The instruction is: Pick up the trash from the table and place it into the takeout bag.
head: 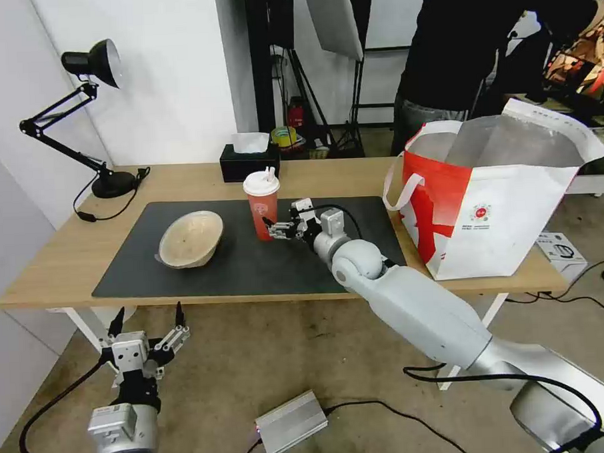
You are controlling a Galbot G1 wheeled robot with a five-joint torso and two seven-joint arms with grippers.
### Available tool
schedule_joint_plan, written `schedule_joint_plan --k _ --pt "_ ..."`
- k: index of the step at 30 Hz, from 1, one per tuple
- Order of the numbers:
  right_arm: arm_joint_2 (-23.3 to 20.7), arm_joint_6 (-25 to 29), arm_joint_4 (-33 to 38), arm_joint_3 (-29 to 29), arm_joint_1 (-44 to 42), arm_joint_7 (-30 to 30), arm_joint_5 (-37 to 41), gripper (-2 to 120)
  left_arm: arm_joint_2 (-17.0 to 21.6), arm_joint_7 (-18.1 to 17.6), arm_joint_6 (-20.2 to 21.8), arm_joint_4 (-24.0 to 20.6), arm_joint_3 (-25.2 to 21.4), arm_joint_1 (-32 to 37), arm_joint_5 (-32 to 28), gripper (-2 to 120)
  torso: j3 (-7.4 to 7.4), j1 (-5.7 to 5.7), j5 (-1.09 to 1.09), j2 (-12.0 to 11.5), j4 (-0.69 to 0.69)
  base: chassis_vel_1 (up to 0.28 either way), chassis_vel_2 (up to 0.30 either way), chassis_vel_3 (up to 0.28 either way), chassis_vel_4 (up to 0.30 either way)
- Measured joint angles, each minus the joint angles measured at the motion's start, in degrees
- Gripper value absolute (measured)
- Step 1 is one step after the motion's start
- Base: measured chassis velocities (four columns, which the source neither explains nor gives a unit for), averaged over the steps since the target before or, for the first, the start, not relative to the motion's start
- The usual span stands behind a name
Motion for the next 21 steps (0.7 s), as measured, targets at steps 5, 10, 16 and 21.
schedule_joint_plan --k 5,10,16,21 --pt "0.06 0.00 0.06 -0.27 0.03 0.00 -0.02 100 -0.06 -0.01 -0.05 0.02 0.04 -0.04 -0.01 100 0.00 0.00 0.00 0.00 0.00 0.000 0.000 0.000 0.000" --pt "0.02 0.00 0.52 -0.33 -0.02 0.05 -0.06 100 -0.08 -0.02 -0.13 0.07 0.15 -0.05 -0.03 100 0.00 0.00 0.00 0.00 0.00 0.000 0.000 0.000 0.000" --pt "0.05 0.00 -0.05 -0.33 0.20 0.07 -0.08 100 -0.04 -0.02 -0.15 0.08 0.11 -0.05 -0.09 100 0.00 0.00 0.00 0.00 0.00 0.000 0.000 0.000 0.000" --pt "0.43 0.00 -0.97 -0.33 0.69 0.05 -0.08 100 0.03 -0.04 -0.16 0.07 0.02 -0.13 -0.20 100 0.00 0.00 0.00 0.00 0.00 0.000 0.000 0.000 0.000"
